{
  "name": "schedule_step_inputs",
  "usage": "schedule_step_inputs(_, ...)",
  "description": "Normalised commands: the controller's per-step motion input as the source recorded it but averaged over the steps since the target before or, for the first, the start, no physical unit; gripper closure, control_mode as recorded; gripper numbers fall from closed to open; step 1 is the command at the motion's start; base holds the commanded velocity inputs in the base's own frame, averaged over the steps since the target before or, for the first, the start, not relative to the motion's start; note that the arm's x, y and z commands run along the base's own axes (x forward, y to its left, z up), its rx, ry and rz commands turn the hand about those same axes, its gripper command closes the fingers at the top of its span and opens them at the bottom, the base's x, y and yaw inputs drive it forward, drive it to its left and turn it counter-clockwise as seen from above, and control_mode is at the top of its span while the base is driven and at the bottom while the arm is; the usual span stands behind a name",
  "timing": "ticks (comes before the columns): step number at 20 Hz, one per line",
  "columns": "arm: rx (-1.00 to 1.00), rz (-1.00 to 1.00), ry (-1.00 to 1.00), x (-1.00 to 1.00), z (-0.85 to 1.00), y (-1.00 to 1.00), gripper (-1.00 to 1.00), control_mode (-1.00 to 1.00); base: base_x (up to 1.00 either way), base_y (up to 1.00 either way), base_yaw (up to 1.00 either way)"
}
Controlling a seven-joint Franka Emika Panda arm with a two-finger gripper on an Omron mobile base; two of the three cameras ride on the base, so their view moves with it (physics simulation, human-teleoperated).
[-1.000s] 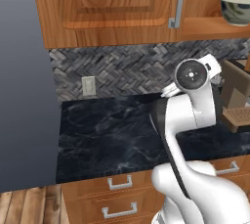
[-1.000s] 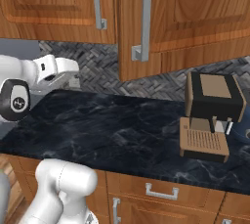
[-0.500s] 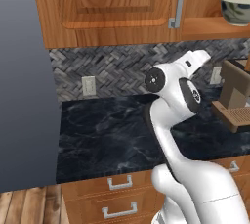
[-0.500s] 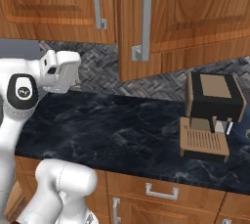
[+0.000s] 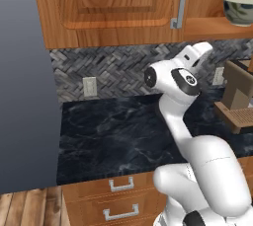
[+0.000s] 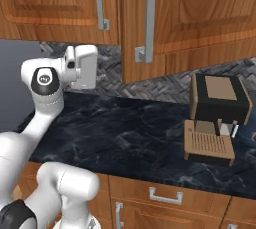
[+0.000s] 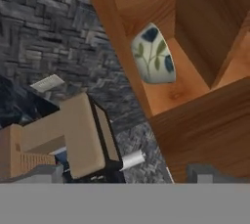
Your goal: Move the bowls from the cabinet to the plates on the dining table.
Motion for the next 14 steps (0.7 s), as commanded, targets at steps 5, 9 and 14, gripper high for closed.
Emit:
schedule_step_inputs(5, -0.09, -0.17, 0.00, 0.46, 0.19, -0.37, -1.00, -1.00, 0.00, 0.00, 0.00)
schedule_step_inputs(9, -0.08, -0.17, 0.00, 0.38, 0.21, -0.39, -1.00, -1.00, 0.00, 0.00, 0.00)
schedule_step_inputs(14, -0.07, -0.17, 0.00, 0.25, 0.15, -0.45, -1.00, -1.00, 0.00, 0.00, 0.00)
